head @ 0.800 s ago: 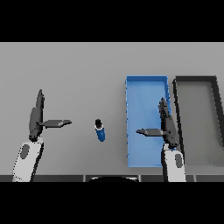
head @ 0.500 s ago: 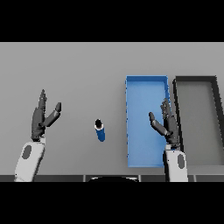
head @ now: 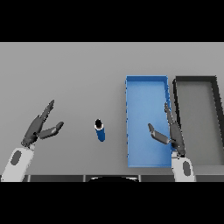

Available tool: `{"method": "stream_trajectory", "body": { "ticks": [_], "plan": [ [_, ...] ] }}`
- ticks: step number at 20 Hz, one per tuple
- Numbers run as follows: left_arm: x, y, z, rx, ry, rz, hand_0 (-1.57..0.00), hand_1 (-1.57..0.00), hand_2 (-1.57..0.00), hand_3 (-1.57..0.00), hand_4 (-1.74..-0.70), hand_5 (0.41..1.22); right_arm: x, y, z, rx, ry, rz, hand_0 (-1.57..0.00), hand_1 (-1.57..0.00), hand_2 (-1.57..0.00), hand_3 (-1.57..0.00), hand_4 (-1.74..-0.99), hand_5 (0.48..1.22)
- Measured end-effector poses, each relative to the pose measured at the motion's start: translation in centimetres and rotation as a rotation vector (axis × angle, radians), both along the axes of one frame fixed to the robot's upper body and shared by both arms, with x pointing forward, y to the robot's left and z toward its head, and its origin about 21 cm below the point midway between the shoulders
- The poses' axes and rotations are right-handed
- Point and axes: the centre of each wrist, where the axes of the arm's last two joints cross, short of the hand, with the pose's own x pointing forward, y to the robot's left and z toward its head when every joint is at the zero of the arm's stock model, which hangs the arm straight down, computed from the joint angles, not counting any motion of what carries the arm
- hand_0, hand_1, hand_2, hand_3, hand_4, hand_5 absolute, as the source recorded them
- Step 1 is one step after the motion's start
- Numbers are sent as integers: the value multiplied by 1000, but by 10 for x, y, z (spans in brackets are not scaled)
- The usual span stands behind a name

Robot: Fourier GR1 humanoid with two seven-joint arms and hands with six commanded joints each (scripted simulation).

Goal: Pick up the blue pipe and place it into the blue bin.

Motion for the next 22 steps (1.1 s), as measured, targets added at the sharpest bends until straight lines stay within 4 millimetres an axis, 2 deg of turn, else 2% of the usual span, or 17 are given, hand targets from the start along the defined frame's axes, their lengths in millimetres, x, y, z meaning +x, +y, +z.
{"method": "stream_trajectory", "body": {
  "ticks": [2, 3, 5, 7, 12, 18, 20, 22],
  "plan": [
    [-9, 1, 4, 22, 26, -69, 1, 1, 1, 1, -1026, 549, 2, -2, 1, -4, 1, -1, 1, 1, 1, 1, -1179, 616],
    [-9, -4, 4, 35, 56, -108, 1, 1, 1, 1, -1048, 535, 2, -2, 3, -2, -6, 7, 1, 1, 1, 1, -1176, 615],
    [-15, -25, 1, 30, 84, -184, 1, 1, 1, 1, -1095, 510, 2, 2, 5, 1, -3, 10, 1, 1, 1, 1, -1173, 616],
    [-23, -38, -2, 34, 131, -251, 1, 1, 1, 1, -1126, 485, 0, -3, 5, -21, 8, -7, 1, 1, 1, 1, -1174, 618],
    [-29, -77, -12, 57, 167, -337, 1, 1, 1, 1, -1144, 452, -4, 5, 4, 10, 23, 10, 1, 1, 1, 1, -1205, 618],
    [-18, -115, -32, 12, 159, -359, 1, 1, 1, 1, -1152, 460, -1, -3, 6, 15, 20, -7, 1, 1, 1, 1, -1201, 620],
    [-12, -128, -34, -13, 151, -356, 1, 1, 1, 1, -1145, 460, -6, 0, 3, 11, 24, -1, 1, 1, 1, 1, -1205, 625],
    [-4, -138, -38, -11, 150, -368, 1, 1, 1, 1, -1120, 456, -3, -1, 4, 11, 27, -5, 1, 1, 1, 1, -1211, 634]
  ]
}}
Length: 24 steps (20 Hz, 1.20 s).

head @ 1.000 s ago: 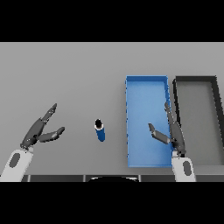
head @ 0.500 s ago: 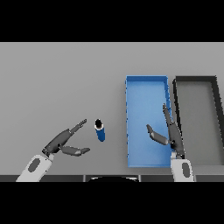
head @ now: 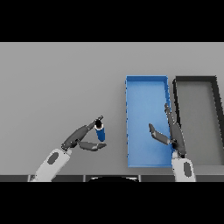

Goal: Pick up the blue pipe and place it into the blue bin.

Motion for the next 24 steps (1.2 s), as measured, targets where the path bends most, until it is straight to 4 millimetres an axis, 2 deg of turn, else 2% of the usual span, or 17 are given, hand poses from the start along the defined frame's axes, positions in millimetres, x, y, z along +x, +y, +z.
{"method": "stream_trajectory", "body": {
  "ticks": [4, 6, 8, 10, 11, 12, 14, 15, 17, 20, 24],
  "plan": [
    [6, -16, -11, 64, -10, 9, 1, 1, 1, 1, -1051, 418, -2, -5, 0, 7, -18, -1, 1, 1, 1, 1, -1221, 645],
    [7, -20, -19, 42, 10, 6, 1, 1, 1, 1, -1078, 428, -3, -6, -1, -2, -11, -7, 1, 1, 1, 1, -1207, 646],
    [6, -30, -19, -8, -2, -6, 1, 1, 1, 1, -1107, 463, -4, -5, -1, -17, -28, -1, 1, 1, 1, 1, -1207, 650],
    [11, -36, -19, -52, 8, -6, 1, -41, -151, -121, -1186, 550, -5, -6, -1, -9, -24, -3, 1, 1, 1, 1, -1213, 655],
    [12, -38, -22, -73, 28, 1, -10, -156, -308, -276, -1243, 613, -3, -3, -3, -11, -13, -2, 1, 1, 1, 1, -1217, 655],
    [11, -38, -21, -119, 20, 6, -125, -319, -485, -535, -1281, 735, -3, -6, -1, -2, -23, 0, 1, 1, 1, 1, -1220, 656],
    [9, -44, -23, -170, 39, 14, -602, -752, -865, -908, -1439, 910, -3, -9, -1, -5, -14, -3, 1, 1, 1, 1, -1219, 657],
    [9, -45, -23, -168, 42, 22, -796, -915, -1006, -1030, -1497, 972, -4, -7, -3, -9, -21, 0, 1, 1, 1, 1, -1224, 658],
    [6, -49, -24, -178, 25, -7, -1075, -1151, -1210, -1194, -1580, 1062, -4, -6, -2, 0, -18, 5, 1, 1, 1, 1, -1233, 660],
    [4, -55, -24, -167, 4, -11, -1317, -1356, -1386, -1378, -1513, 1139, -4, -5, -5, 10, -2, 1, 1, 1, 1, 1, -1222, 646],
    [-1, -63, -16, -219, -71, -7, -1467, -1483, -1495, -1492, -1478, 1188, 3, -2, 1, 18, -2, -2, 1, 1, 1, 1, -1219, 628]
  ]
}}
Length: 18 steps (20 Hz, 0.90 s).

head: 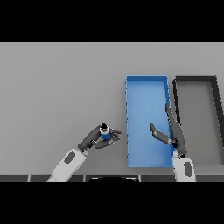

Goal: Pick up the blue pipe and place it into the blue bin.

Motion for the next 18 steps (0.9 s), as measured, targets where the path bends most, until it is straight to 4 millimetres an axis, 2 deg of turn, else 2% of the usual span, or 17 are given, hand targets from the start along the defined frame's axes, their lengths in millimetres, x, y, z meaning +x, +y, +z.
{"method": "stream_trajectory", "body": {
  "ticks": [1, 3, 7, 8, 10, 15, 18],
  "plan": [
    [5, -3, 11, -12, -26, 7, -1488, -1501, -1510, -1508, -1474, 1194, 0, 0, -2, 5, 9, 0, 1, 1, 1, 1, -1225, 630],
    [8, -3, 20, -57, -62, 3, -1518, -1526, -1532, -1531, -1469, 1204, 0, -1, -2, 7, -2, 2, 1, 1, 1, 1, -1226, 636],
    [7, -13, 46, -97, -100, -42, -1549, -1553, -1555, -1554, -1466, 1214, -2, -2, 0, -28, 1, 0, 1, 1, 1, 1, -1194, 642],
    [10, -21, 54, -93, -110, -59, -1554, -1556, -1558, -1558, -1465, 1215, -1, -3, -2, -34, 5, 1, 1, 1, 1, 1, -1184, 643],
    [10, -21, 67, -114, -145, -89, -1560, -1562, -1563, -1563, -1466, 1217, -3, -5, -2, -37, -12, 4, 1, 1, 1, 1, -1170, 644],
    [8, -25, 77, -78, -136, -119, -1567, -1568, -1568, -1568, -1466, 1220, -2, -10, -2, -41, -24, -7, 1, 1, 1, 1, -1145, 643],
    [11, -22, 77, -68, -132, -105, -1569, -1569, -1570, -1570, -1466, 1220, -12, -9, 2, -69, -48, -29, 1, 1, 1, 1, -1138, 643]
  ]
}}
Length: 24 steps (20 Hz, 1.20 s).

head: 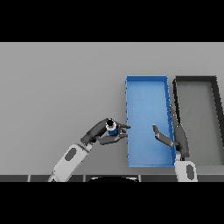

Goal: Pick up the blue pipe and place it into the blue bin.

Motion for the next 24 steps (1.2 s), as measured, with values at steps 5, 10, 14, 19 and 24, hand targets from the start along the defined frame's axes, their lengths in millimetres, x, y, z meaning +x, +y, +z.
{"method": "stream_trajectory", "body": {
  "ticks": [5, 10, 14, 19, 24],
  "plan": [
    [-1, -2, -2, 0, -7, -18, -1570, -1570, -1571, -1571, -1467, 1220, -19, 5, 5, -45, -9, -62, 1, 1, -20, 1, -1187, 642],
    [-2, -5, -1, -2, 0, -27, -1571, -1571, -1571, -1571, -1467, 1221, -14, 3, 51, 180, -56, 199, 1, -29, -120, -1, -1215, 607],
    [0, -7, -2, 7, 6, -32, -1571, -1571, -1571, -1571, -1467, 1221, -1, 10, 101, 177, -4, 460, 1, -11, -106, 0, -1247, 568],
    [2, -5, 3, 29, -1, -36, -1571, -1571, -1571, -1571, -1467, 1221, 18, 43, 139, 37, 10, 641, 1, -3, -66, 1, -1291, 558],
    [2, -4, 2, 19, -13, -33, -1571, -1571, -1571, -1571, -1467, 1221, 25, 76, 157, -17, 1, 806, 1, 0, -43, 1, -1294, 560]
  ]
}}
